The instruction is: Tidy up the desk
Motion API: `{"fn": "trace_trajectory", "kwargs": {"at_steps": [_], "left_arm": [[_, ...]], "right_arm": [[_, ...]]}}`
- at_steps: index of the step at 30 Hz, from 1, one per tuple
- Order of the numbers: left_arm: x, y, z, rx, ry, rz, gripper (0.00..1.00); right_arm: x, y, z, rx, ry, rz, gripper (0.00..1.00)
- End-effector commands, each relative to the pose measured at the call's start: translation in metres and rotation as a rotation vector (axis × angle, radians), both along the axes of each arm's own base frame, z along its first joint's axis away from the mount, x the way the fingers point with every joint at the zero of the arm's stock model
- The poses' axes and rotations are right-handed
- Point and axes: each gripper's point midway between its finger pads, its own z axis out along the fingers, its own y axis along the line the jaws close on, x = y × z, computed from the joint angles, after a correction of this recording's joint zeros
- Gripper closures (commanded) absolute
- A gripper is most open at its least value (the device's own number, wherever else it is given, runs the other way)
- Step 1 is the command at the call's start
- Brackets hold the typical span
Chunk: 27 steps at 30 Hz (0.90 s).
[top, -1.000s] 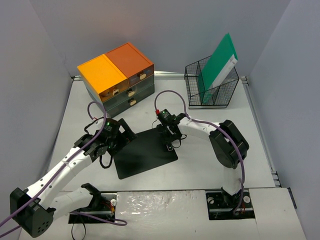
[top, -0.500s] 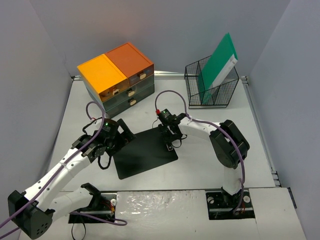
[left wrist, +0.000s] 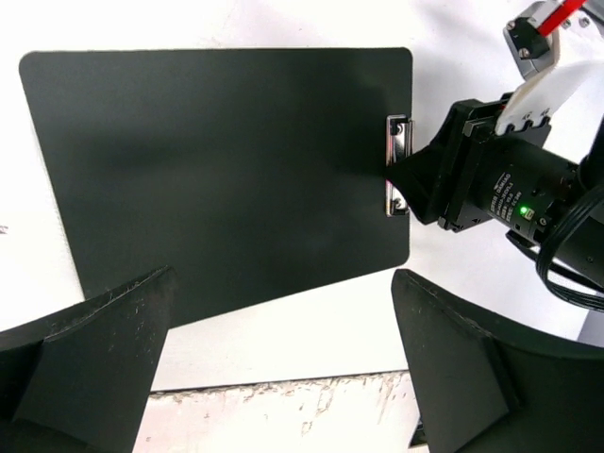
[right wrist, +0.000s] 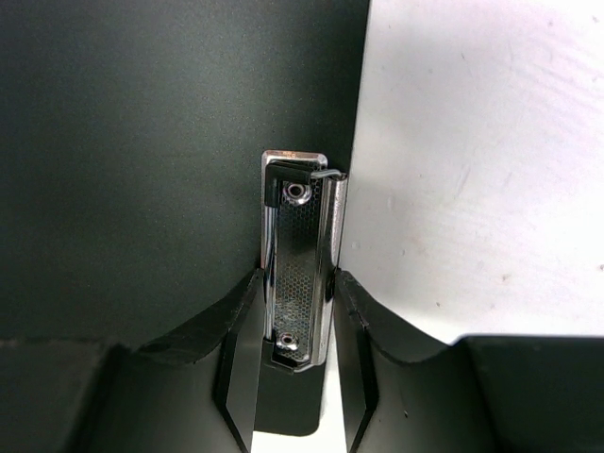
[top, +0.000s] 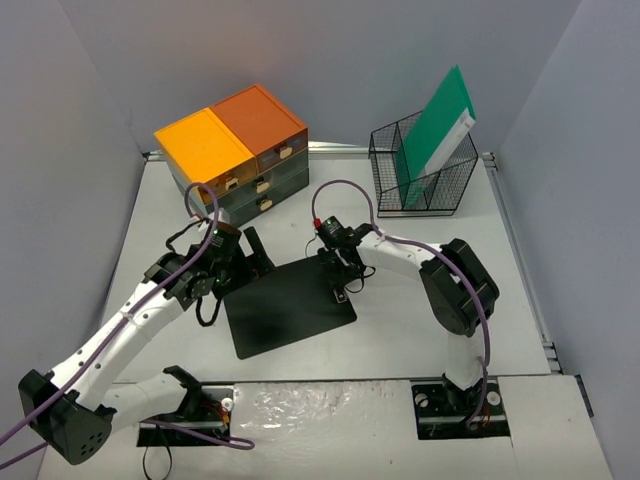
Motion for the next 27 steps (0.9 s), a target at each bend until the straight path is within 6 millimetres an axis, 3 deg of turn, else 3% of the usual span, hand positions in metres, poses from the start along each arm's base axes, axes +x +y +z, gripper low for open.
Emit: {"fn": "trace_trajectory", "kwargs": {"at_steps": [1,11,20,27], "left_arm": [[0.007,-0.008,0.028,0.068,-0.071,-0.143,0.05],[0.008,-0.022,0.039,0.125,-0.099,-0.251,0.05],[0.01,-0.02,0.065,0.176,-0.157,-0.29,0.05],[0.015,-0.029,0.063,0.228,-0.145,-0.373,0.05]], "right_arm": [[0.018,0.006,0.058,0.037,-0.089,-0.023,1.0],[0.044,0.003,0.104,0.026,-0.171,-0.041,1.0],[0.066,-0.021,0.15,-0.015,-0.258,-0.103,1.0],[0.077,-0.043,0.175,-0.1,-0.31,-0.154,1.0]]}}
